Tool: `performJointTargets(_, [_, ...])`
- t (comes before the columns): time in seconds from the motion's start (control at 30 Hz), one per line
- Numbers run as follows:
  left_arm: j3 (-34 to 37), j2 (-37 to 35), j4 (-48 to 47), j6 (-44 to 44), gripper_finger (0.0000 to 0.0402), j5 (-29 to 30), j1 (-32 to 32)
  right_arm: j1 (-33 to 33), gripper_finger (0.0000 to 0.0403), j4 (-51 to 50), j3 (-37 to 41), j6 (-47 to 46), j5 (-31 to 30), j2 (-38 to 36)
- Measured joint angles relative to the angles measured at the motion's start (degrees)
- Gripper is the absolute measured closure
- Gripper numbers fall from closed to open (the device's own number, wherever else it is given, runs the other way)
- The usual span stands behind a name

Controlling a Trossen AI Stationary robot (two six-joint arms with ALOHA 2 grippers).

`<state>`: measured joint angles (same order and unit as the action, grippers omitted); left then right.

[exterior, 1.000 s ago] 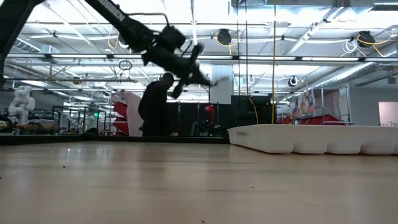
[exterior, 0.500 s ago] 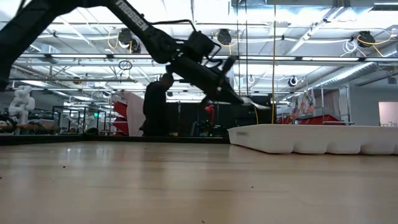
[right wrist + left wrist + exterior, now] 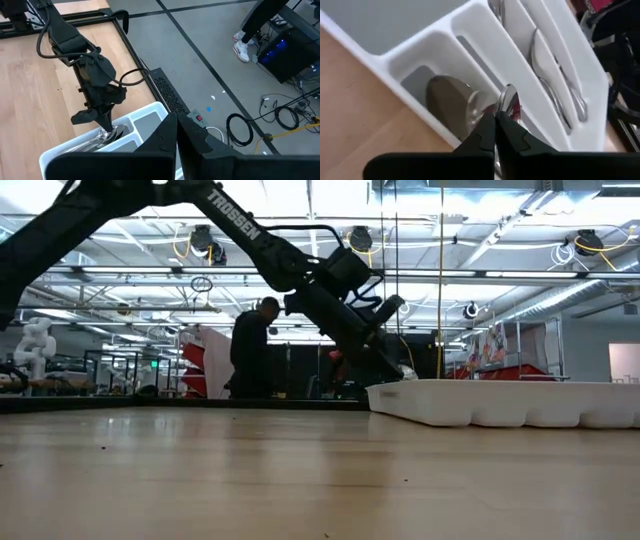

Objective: Sort silverware
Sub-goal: Put the silver spoon into the white silverware tray

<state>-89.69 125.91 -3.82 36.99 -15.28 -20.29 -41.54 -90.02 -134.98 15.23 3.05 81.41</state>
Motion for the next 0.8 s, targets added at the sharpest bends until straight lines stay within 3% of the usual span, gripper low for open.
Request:
performJointTargets(0.17, [0.0, 0.02, -0.31, 0.09, 0.0397, -0.49, -0.09, 0.0, 0.0403, 0.0, 0.0, 0.43, 0.0, -0.06])
performJointTargets(0.57, [0.0, 0.01, -1.43, -1.35, 0.029, -0.95, -0.05, 0.0, 0.0403, 0.0, 0.0, 0.67, 0.24, -0.49])
performJointTargets(0.8, [-1.25, -5.41, -6.58, -5.18, 0.0271, -0.51, -1.37, 0.02, 0.0403, 0.0, 0.0, 1.37, 0.23, -0.52])
